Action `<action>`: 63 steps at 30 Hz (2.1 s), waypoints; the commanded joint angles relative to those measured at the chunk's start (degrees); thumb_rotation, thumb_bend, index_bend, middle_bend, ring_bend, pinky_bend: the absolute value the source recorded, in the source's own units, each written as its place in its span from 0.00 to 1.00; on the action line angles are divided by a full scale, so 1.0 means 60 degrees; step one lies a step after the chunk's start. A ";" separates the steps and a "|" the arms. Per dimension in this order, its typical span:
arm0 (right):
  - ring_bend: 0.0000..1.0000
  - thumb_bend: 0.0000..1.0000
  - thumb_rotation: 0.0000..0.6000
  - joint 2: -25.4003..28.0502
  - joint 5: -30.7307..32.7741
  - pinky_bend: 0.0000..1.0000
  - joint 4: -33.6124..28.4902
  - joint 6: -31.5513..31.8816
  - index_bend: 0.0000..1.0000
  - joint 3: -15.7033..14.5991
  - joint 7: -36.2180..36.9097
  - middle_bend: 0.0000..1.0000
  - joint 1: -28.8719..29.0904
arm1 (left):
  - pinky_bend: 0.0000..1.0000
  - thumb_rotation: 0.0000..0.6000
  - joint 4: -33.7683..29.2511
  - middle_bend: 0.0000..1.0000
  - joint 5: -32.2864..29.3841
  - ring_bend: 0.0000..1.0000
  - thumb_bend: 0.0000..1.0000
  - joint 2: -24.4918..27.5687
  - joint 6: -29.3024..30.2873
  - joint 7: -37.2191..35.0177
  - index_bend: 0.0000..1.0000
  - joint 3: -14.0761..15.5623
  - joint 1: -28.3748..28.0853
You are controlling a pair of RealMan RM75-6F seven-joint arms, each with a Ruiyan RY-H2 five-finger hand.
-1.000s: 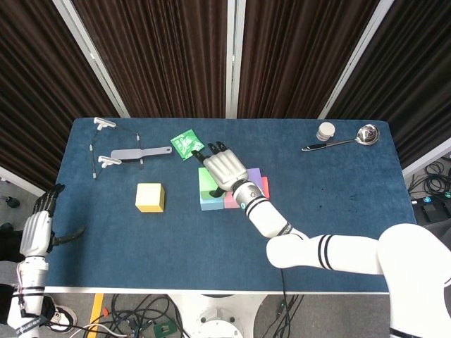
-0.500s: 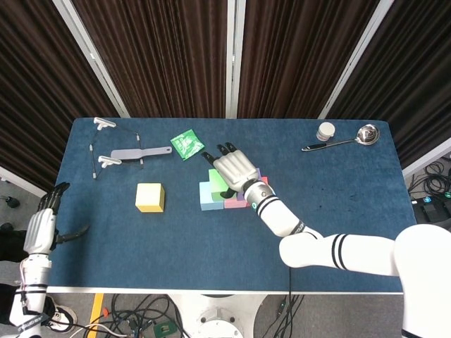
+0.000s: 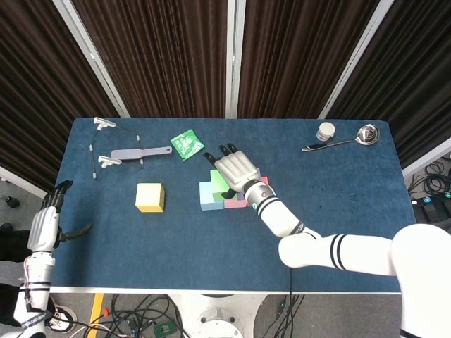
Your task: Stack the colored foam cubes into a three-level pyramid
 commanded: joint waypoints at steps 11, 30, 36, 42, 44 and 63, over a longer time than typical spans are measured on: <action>0.00 0.16 1.00 -0.0065 0.0038 0.00 0.0068 -0.0052 0.00 -0.0089 0.0056 0.44 0.0060 | 0.00 1.00 0.0025 0.05 0.0027 0.00 0.17 -0.0049 0.0022 -0.0010 0.08 -0.0056 0.0009; 0.00 0.16 1.00 -0.0169 0.0178 0.00 0.0203 -0.0079 0.00 -0.0188 0.0021 0.42 0.0187 | 0.00 1.00 0.0087 0.05 0.0093 0.00 0.17 -0.0097 0.0132 0.0116 0.08 -0.0134 0.0009; 0.00 0.16 1.00 -0.0251 0.0141 0.00 0.0287 -0.0078 0.00 -0.0184 0.0071 0.41 0.0182 | 0.00 1.00 0.0203 0.05 0.0118 0.00 0.17 -0.0185 0.0205 0.0157 0.08 -0.0143 0.0022; 0.00 0.15 1.00 -0.0202 0.0165 0.00 0.0333 -0.0296 0.00 -0.0200 0.0129 0.37 0.0205 | 0.00 1.00 0.0233 0.05 0.0140 0.00 0.17 -0.0170 0.0139 0.0071 0.08 -0.0135 0.0009; 0.00 0.14 1.00 -0.0156 0.0170 0.00 0.0321 -0.0356 0.00 -0.0204 0.0153 0.34 0.0215 | 0.00 1.00 0.0225 0.05 0.0151 0.00 0.17 -0.0150 0.0141 0.0035 0.08 -0.0146 0.0009; 0.00 0.11 1.00 0.0453 0.0540 0.00 -0.0325 -0.0529 0.00 -0.0297 0.0265 0.11 0.0430 | 0.00 1.00 0.0169 0.05 0.0320 0.00 0.17 -0.0059 0.0249 -0.0359 0.08 -0.0102 0.0114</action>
